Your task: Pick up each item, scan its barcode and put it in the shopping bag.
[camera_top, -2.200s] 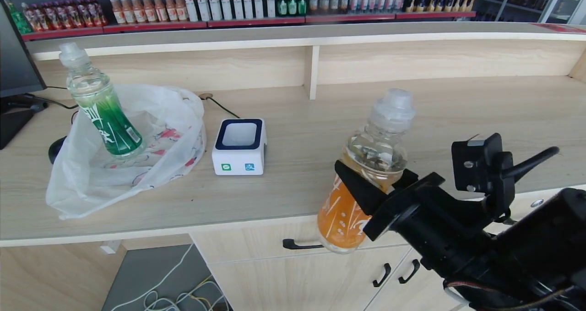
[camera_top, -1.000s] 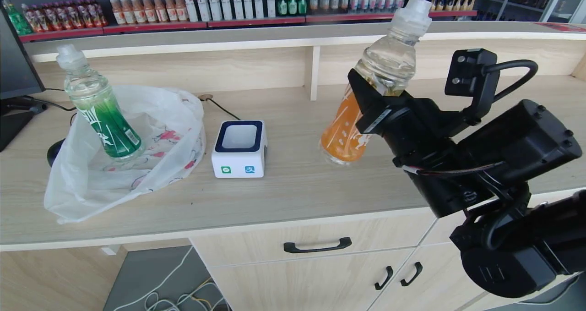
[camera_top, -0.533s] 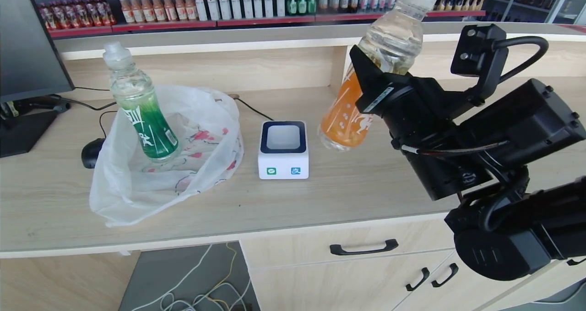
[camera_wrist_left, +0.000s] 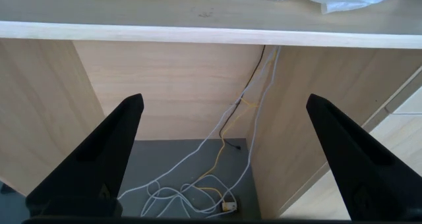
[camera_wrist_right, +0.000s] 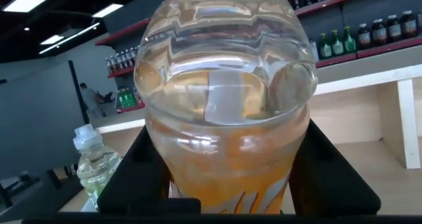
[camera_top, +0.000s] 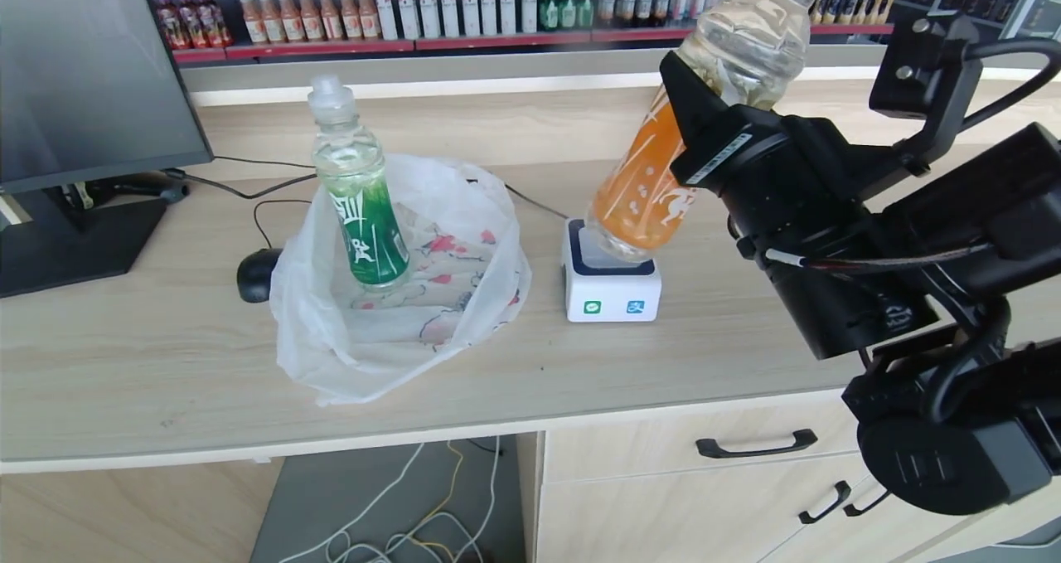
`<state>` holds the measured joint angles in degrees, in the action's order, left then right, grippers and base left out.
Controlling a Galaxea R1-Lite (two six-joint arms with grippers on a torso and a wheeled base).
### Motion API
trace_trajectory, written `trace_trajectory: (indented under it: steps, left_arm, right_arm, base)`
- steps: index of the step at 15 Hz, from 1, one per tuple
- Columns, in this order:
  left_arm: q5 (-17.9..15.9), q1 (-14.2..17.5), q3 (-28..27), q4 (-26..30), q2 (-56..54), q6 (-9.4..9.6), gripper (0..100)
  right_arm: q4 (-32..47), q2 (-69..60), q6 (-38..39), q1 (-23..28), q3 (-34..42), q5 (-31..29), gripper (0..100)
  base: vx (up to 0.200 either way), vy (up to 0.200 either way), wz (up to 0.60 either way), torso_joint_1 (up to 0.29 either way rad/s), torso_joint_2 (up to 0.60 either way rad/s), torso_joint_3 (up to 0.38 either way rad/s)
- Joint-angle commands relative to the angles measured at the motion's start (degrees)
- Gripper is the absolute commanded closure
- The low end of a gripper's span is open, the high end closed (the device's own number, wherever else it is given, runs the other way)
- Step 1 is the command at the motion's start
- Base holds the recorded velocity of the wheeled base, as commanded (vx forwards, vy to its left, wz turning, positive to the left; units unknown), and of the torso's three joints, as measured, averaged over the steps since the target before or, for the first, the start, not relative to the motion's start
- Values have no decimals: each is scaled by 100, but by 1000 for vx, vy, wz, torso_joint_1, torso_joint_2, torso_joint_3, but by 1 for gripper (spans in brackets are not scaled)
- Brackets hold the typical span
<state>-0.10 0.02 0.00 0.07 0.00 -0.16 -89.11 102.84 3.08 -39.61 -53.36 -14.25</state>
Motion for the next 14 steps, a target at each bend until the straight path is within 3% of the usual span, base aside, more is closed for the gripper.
trace_trajectory:
  steps: [1,7,9,14]
  left_arm:
    - [1,-2,0,1,0,-2,0]
    - [1,6,0,1,0,-2,0]
    - [1,6,0,1,0,-2,0]
    - [1,6,0,1,0,-2,0]
  right_arm:
    - [-1,-133,-1,-3,45,1,100]
    - [-1,-168,272,23,379,28,100]
    - [26,-80,403,261,308,28,100]
    - [729,-89,1441,322,-105,159,100]
  base:
    - [0,0,0,0,0,0]
    - [0,0,0,0,0,0]
    - [0,0,0,0,0,0]
    - [0,0,0,0,0,0]
